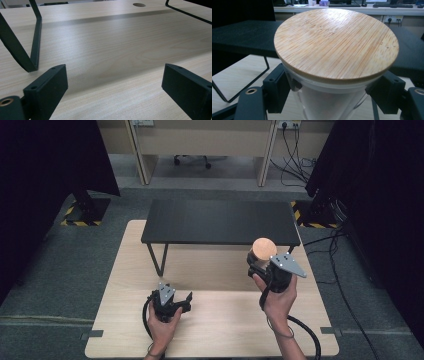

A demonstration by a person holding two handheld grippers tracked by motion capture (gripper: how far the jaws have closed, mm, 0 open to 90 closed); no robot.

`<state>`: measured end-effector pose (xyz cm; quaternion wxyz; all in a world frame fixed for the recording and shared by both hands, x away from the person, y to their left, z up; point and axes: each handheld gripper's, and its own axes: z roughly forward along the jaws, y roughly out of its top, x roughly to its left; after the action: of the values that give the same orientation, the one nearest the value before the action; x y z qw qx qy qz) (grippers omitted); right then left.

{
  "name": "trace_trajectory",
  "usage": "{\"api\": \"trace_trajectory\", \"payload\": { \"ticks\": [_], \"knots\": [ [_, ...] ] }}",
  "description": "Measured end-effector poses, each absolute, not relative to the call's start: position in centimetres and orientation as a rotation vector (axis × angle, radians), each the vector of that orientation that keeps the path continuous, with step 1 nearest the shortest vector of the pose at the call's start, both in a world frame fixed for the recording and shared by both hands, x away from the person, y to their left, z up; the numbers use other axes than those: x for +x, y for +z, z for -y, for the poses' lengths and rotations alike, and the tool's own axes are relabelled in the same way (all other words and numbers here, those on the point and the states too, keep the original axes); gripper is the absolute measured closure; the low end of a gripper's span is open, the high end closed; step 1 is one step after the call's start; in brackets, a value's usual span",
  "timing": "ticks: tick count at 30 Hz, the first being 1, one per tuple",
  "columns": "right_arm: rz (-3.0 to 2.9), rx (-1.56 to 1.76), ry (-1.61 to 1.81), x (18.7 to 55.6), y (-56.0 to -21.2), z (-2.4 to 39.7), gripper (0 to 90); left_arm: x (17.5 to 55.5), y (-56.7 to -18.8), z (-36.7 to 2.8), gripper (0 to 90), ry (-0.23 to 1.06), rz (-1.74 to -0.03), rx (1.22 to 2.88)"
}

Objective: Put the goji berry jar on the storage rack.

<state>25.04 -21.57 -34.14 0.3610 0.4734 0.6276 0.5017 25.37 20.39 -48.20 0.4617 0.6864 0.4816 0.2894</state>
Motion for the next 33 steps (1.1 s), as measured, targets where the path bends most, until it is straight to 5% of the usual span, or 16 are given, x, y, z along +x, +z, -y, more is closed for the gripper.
{"api": "trace_trajectory", "payload": {
  "ticks": [17,33],
  "knots": [
    [-1.656,1.219,1.214,31.0,-28.6,19.2,26.0,25.4,-48.2,-20.4,5.9,0.713,-1.183,1.689],
    [-1.675,1.29,1.194,34.3,-28.6,18.6,26.0,25.4,-48.2,-20.3,5.9,0.714,-1.179,1.693]
  ]
}}
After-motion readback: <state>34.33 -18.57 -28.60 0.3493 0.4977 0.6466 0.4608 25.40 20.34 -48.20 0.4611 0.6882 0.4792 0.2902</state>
